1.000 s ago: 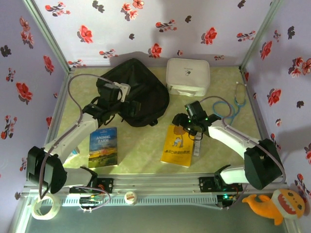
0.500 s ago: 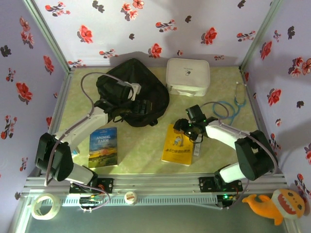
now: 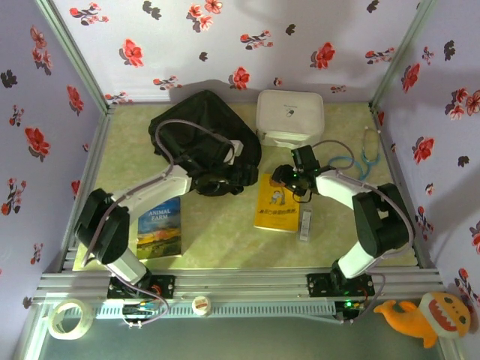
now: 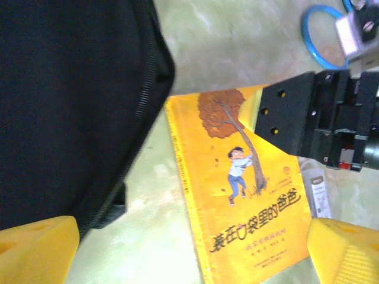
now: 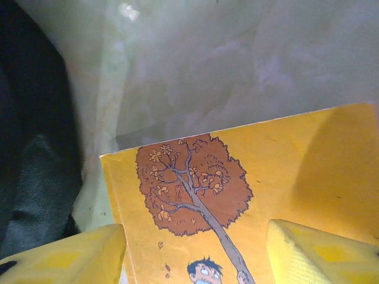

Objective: Pack the student bag

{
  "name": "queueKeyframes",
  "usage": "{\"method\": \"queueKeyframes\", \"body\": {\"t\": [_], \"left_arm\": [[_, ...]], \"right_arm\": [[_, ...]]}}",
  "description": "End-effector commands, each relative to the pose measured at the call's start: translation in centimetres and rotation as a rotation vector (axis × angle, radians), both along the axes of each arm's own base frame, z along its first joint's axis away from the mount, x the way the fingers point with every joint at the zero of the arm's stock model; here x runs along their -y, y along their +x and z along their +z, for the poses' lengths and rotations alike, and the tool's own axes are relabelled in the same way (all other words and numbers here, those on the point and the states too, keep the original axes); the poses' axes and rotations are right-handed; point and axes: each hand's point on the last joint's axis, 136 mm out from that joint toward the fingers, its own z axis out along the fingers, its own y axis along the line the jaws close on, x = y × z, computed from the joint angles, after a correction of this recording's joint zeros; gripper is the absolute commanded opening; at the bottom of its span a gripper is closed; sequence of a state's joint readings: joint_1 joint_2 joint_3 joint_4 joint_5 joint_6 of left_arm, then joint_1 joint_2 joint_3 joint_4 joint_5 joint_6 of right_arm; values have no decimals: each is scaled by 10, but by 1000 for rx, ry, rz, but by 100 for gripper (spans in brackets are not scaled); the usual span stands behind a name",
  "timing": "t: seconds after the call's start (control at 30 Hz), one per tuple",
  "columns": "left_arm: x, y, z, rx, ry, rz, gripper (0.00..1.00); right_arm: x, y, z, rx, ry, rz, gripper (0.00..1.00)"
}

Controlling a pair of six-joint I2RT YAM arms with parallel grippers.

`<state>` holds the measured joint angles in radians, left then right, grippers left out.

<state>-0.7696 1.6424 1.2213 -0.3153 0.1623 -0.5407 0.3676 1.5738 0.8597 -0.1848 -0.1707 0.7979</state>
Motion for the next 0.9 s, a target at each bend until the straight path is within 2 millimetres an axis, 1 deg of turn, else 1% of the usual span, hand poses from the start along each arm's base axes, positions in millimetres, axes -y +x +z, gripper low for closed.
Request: {"method": "queueKeyframes", "body": {"t": [0.0, 0.03, 0.07, 0.1, 0.17, 0.2, 0.23, 0.33, 0.43, 0.57, 0.7, 0.87], "left_arm": [[25, -4, -2, -45, -13, -18, 96], [32, -5, -8, -57, 2, -30, 94], [39, -5, -12, -62, 13, -38, 92], [45, -5, -20, -66, 33, -42, 90], [52, -2, -37, -79, 82, -22, 85], [55, -1, -45, -89, 98, -18, 81], [59, -1, -51, -101, 109, -14, 79], [64, 1, -67, -132, 149, -14, 75], [62, 2, -81, -151, 190, 0, 74], [59, 1, -99, -184, 242, -7, 70], [56, -1, -109, -206, 273, -14, 67], [59, -3, -114, -221, 275, -27, 65]], "right_arm": [[13, 0, 39, 85, -49, 16, 64], [19, -5, 41, 80, -79, 22, 62], [24, -10, 40, 67, -111, 21, 60], [33, -16, 38, 49, -149, 15, 57], [47, -25, 31, 21, -208, -10, 51], [53, -29, 26, 10, -225, -22, 47], [55, -32, 23, 7, -223, -28, 42], [53, -39, 12, -17, -197, -19, 34], [50, -42, 1, -48, -190, -5, 31], [60, -45, -12, -103, -244, -29, 24], [58, -47, -23, -128, -244, -24, 21], [58, -51, -36, -160, -239, -27, 21]]}}
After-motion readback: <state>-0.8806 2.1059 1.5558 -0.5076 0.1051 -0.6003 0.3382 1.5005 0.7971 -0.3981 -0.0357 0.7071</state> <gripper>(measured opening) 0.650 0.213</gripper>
